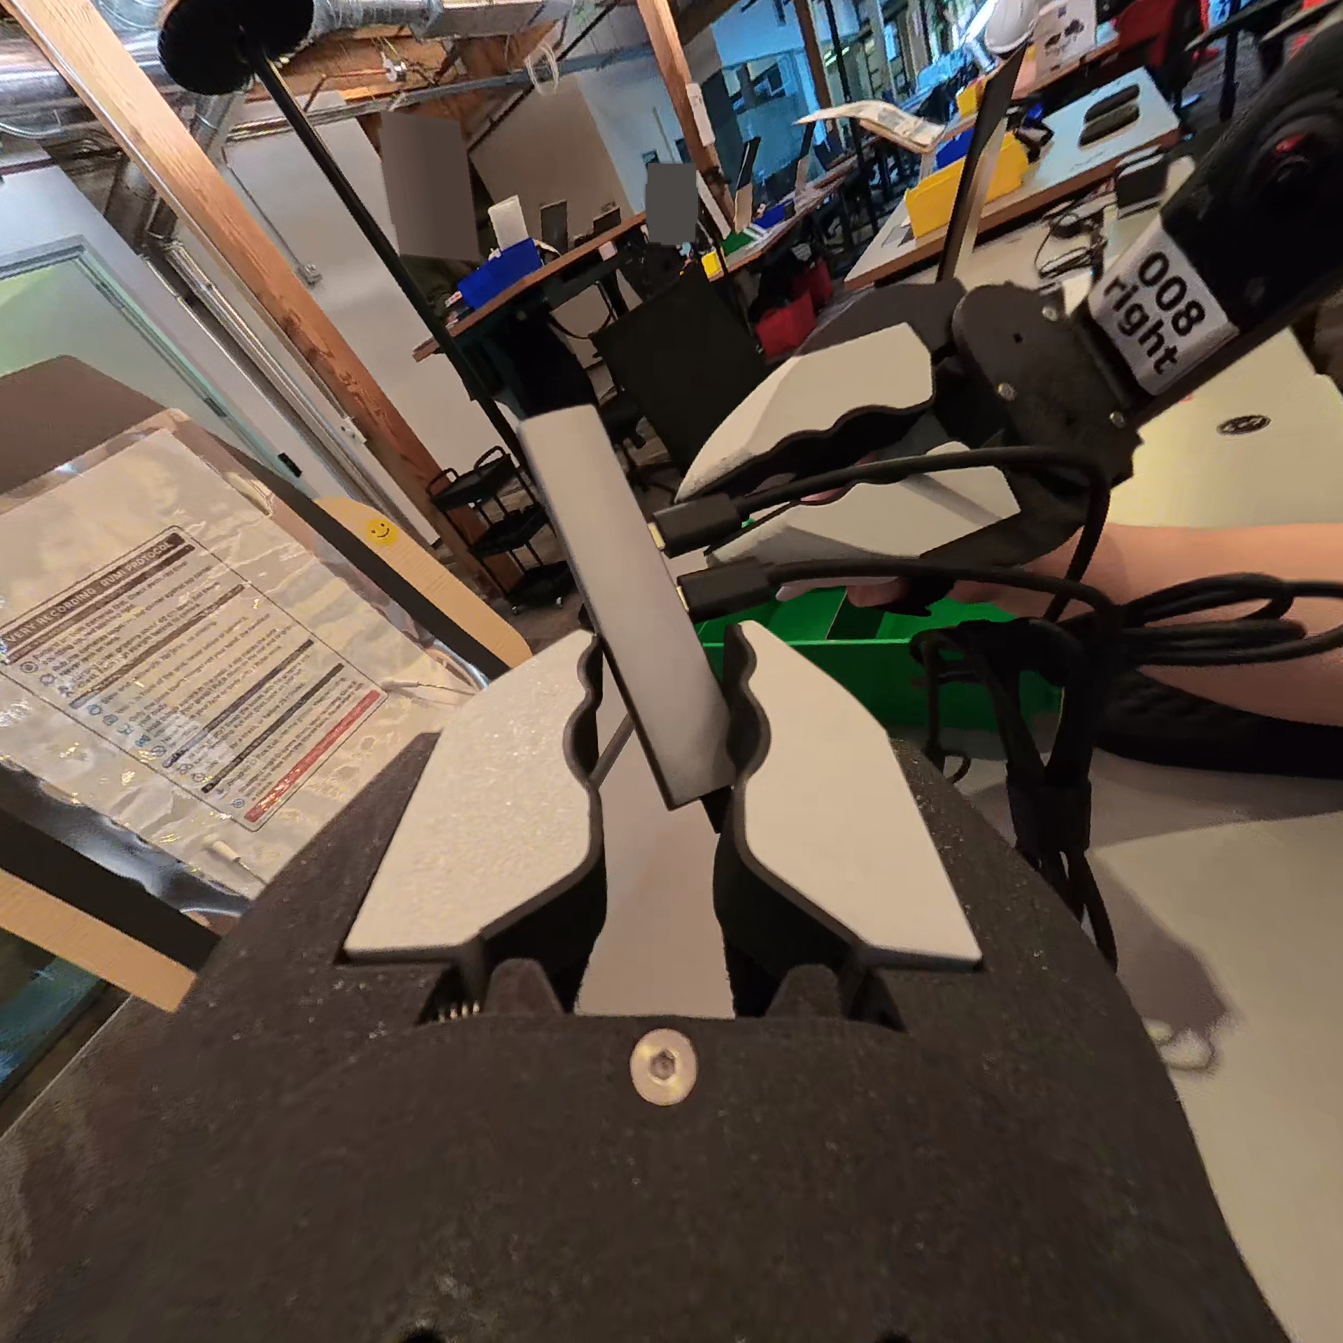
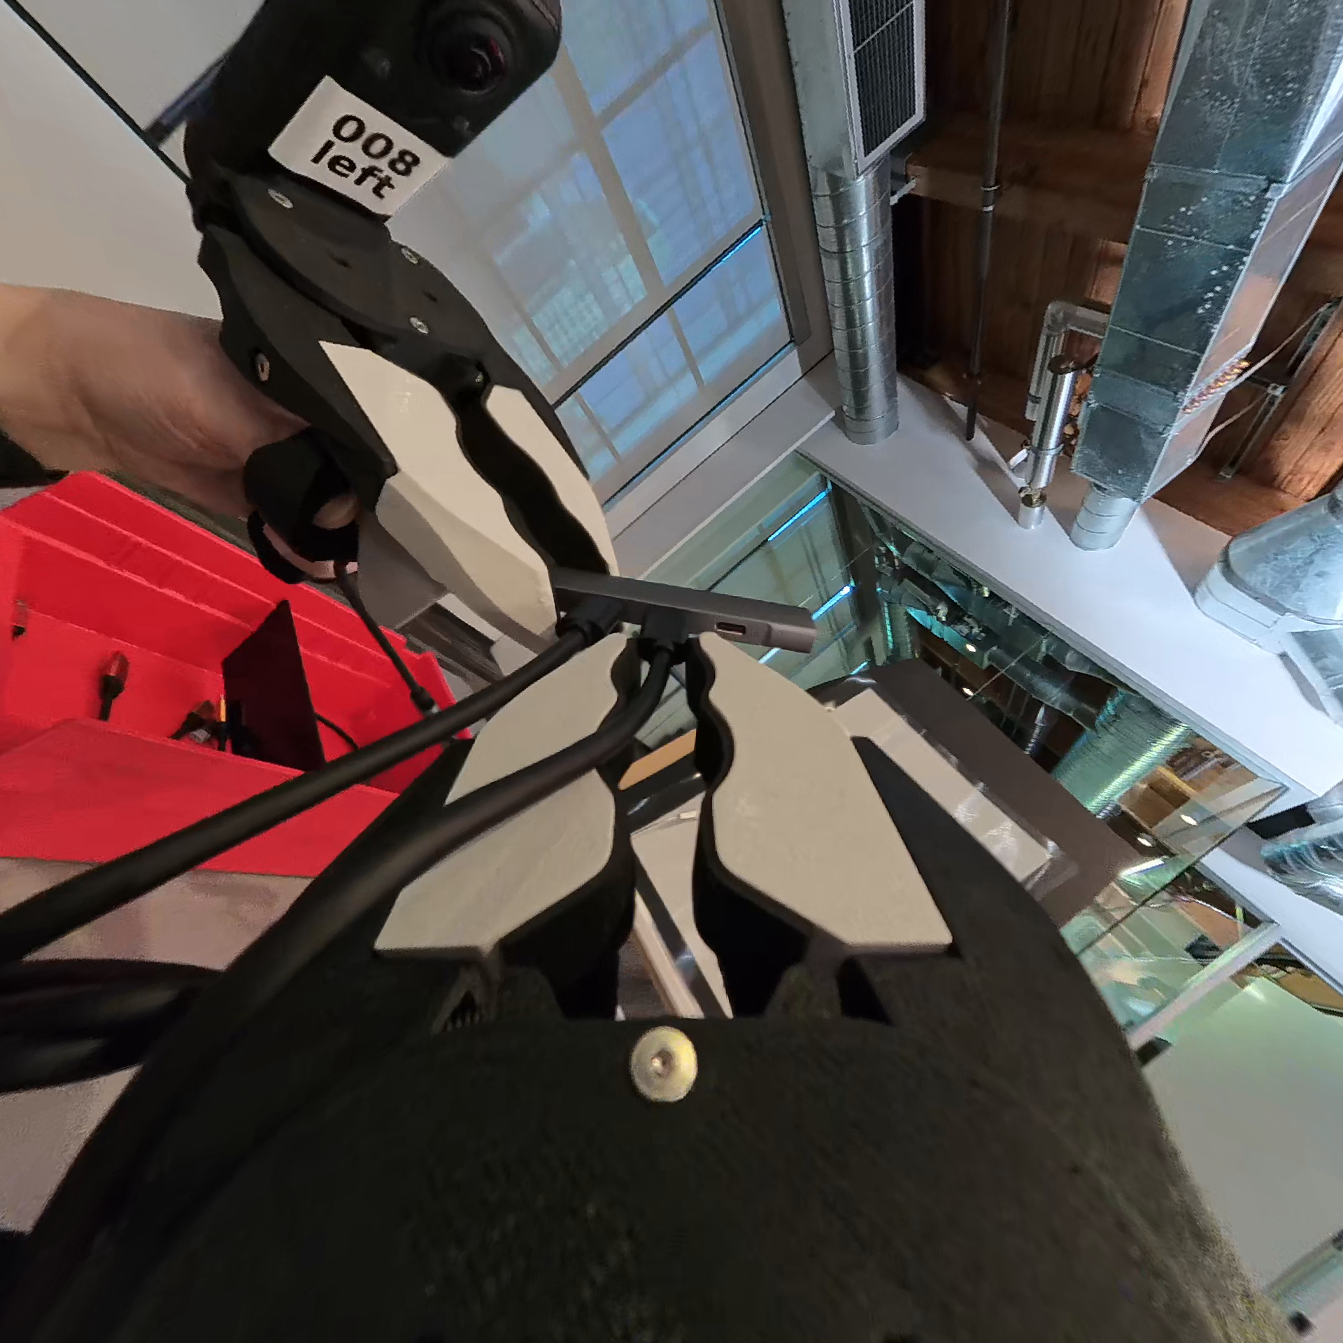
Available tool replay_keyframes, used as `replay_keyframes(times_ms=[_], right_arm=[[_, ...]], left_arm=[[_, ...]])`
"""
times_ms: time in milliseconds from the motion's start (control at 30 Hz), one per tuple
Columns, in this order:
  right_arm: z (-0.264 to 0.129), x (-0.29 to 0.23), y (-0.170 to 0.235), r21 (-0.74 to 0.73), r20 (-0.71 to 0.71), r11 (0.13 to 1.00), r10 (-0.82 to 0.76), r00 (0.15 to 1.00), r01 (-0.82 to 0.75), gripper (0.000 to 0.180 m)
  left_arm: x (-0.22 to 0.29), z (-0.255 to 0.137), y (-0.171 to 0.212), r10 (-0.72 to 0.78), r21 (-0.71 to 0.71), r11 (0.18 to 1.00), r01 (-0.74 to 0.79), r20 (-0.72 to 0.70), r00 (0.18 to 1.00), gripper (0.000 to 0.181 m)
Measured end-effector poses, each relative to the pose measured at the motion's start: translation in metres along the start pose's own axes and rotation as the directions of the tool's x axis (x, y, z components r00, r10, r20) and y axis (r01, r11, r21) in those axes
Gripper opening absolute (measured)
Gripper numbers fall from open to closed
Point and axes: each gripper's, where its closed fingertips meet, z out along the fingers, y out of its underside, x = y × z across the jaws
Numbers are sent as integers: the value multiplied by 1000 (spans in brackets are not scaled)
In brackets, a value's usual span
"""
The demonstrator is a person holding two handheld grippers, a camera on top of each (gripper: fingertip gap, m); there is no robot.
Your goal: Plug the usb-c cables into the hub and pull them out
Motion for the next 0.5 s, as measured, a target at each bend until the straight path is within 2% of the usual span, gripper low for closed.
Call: replay_keyframes(times_ms=[33,200,500], right_arm=[[0,-1,1,-1,12,1000,12,1000,-12,12],[-2,-2,0,9,31,1000,16,999,-17,12],[1,-3,4,-21,16,1000,-3,1000,3,13]], left_arm=[[1,0,1,9,-14,1000,-9,5,1000,31],[3,0,2,53,-56,997,-51,28,998,31],[0,0,5,28,-61,998,-26,28,999,31]])
